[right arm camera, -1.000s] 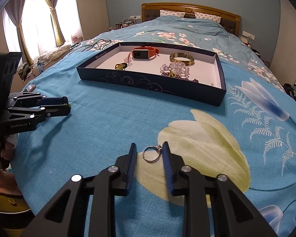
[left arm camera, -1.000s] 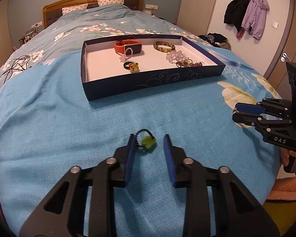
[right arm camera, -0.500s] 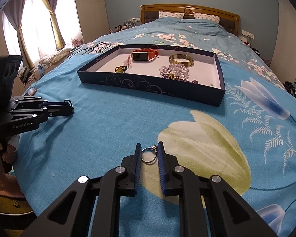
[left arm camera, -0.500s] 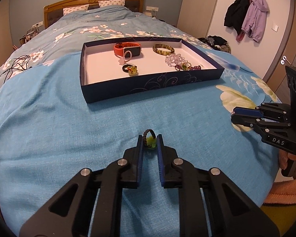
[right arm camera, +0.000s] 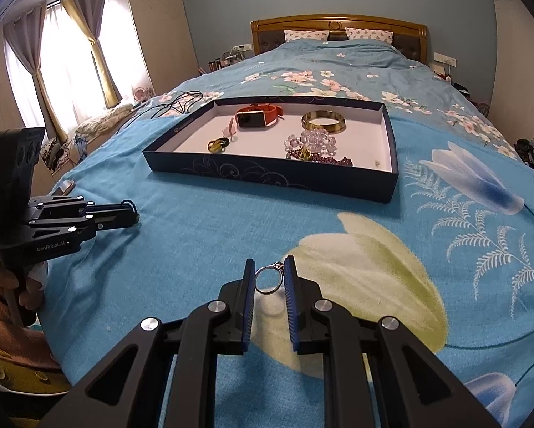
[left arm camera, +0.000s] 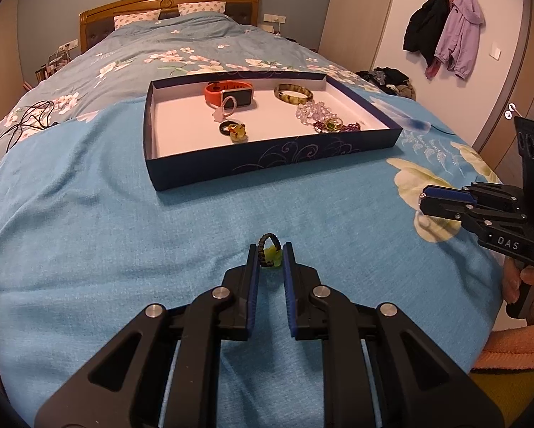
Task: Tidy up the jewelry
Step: 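Carry the silver ring with the right tool toward the box while the left tool carries the cord ring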
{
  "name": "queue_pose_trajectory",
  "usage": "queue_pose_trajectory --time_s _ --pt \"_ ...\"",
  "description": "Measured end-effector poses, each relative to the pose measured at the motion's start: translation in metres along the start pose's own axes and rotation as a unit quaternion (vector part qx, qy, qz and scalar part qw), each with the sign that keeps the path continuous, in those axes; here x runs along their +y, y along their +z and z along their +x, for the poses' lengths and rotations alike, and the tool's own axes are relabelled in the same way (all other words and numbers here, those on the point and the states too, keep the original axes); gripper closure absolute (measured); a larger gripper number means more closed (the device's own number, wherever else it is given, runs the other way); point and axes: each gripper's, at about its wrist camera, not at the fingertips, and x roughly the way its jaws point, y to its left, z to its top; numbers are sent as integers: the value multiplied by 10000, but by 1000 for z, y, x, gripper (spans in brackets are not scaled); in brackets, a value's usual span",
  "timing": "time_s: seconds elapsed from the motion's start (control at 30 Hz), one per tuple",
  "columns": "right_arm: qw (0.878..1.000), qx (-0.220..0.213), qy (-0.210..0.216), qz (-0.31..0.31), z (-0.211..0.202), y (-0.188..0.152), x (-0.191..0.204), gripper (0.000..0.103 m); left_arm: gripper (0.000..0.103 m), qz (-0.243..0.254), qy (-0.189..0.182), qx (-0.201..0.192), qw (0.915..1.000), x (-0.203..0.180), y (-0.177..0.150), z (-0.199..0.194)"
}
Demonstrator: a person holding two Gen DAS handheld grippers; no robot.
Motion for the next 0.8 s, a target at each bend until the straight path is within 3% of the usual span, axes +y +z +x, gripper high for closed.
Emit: queue_pose_trajectory --time_s 0.8 --pt "9969 -750 218 67 -18 30 1 89 90 -2 -93 -612 9981 -13 29 -26"
